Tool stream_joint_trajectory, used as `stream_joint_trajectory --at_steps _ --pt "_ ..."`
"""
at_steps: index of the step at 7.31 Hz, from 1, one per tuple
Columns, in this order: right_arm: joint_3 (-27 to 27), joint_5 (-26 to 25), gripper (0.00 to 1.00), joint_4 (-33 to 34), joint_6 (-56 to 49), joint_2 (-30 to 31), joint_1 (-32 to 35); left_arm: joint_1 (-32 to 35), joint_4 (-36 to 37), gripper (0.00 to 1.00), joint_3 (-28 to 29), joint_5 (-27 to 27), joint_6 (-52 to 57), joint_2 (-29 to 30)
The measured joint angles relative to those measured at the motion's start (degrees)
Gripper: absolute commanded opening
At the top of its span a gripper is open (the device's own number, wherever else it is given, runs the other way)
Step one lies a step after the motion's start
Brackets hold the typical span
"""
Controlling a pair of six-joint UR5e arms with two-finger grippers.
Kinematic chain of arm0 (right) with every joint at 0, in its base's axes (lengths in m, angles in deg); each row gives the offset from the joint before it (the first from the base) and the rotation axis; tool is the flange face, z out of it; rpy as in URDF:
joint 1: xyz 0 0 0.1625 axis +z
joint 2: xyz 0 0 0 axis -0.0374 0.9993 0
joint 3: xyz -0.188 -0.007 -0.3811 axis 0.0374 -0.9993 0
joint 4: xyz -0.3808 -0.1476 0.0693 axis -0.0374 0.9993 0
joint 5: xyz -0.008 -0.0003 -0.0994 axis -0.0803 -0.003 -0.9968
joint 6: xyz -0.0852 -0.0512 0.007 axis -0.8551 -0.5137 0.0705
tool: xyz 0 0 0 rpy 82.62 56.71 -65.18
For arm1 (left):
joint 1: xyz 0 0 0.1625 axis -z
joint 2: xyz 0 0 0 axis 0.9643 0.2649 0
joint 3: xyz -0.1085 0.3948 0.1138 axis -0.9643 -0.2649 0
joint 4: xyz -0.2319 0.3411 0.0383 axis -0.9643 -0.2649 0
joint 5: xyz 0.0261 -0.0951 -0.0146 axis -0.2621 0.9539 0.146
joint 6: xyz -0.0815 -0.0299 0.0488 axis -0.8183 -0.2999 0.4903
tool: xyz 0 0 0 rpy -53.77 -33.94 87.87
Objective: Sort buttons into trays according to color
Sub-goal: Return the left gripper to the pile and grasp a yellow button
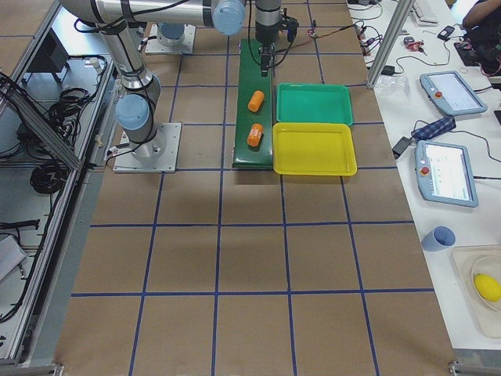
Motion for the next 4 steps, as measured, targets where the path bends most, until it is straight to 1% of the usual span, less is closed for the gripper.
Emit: stream_joint_trajectory --at_steps 2,4 --pt "0.03 0.28 1.0 0.13 0.06 0.0 0.08 -1.11 7.44 1.0 -2.25 1.1 2.84 5.08" --pt "0.04 0.59 1.0 0.23 0.07 0.0 0.21 -1.05 16.1 1.0 -5.72 0.74 3.17 8.84"
